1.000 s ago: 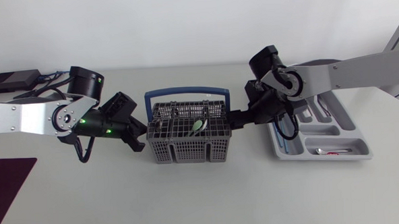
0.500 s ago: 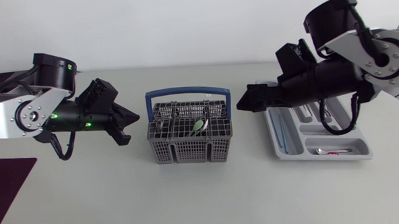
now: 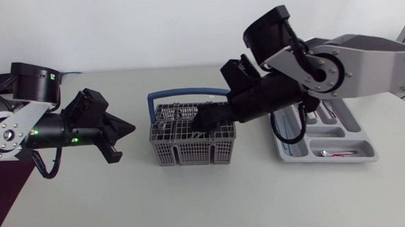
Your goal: Unload the cutlery basket into the drawer organizer.
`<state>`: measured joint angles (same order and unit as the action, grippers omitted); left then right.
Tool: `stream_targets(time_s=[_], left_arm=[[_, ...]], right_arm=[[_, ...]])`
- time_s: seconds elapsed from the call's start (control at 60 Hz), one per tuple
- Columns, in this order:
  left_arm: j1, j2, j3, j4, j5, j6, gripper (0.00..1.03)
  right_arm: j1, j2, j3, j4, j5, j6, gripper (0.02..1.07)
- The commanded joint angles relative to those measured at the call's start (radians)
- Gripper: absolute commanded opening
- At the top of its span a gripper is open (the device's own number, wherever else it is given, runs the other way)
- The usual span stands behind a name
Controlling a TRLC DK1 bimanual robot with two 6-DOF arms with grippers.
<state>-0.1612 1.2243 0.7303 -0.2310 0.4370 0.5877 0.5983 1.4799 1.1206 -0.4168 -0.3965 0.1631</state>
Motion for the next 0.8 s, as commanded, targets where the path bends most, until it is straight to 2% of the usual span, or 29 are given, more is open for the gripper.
stream_targets(time_s=[0.0,0.15,0.317,0.417,0.6,0.683,0.783], left_arm=[[0.008,-0.006,-0.037,-0.008,0.008,0.032,0.19],[0.008,-0.006,-0.043,-0.019,0.028,0.052,0.19],[0.023,-0.003,-0.042,-0.033,0.037,0.080,0.19],[0.032,0.012,-0.039,-0.033,0.043,0.087,0.19],[0.034,0.026,-0.035,-0.036,0.049,0.098,0.19],[0.034,0.032,-0.034,-0.037,0.049,0.098,0.19],[0.034,0.037,-0.025,-0.051,0.049,0.101,0.19]], right_arm=[[0.037,0.059,0.039,0.038,-0.004,0.035,0.99],[0.090,0.158,0.104,0.079,0.018,0.039,0.98],[0.110,0.234,0.157,0.113,0.041,0.026,0.92],[0.106,0.283,0.194,0.112,0.039,0.012,0.87],[0.110,0.316,0.228,0.107,0.039,0.000,0.86],[0.116,0.332,0.240,0.108,0.038,-0.004,0.79],[0.116,0.347,0.260,0.107,0.039,-0.007,0.78]])
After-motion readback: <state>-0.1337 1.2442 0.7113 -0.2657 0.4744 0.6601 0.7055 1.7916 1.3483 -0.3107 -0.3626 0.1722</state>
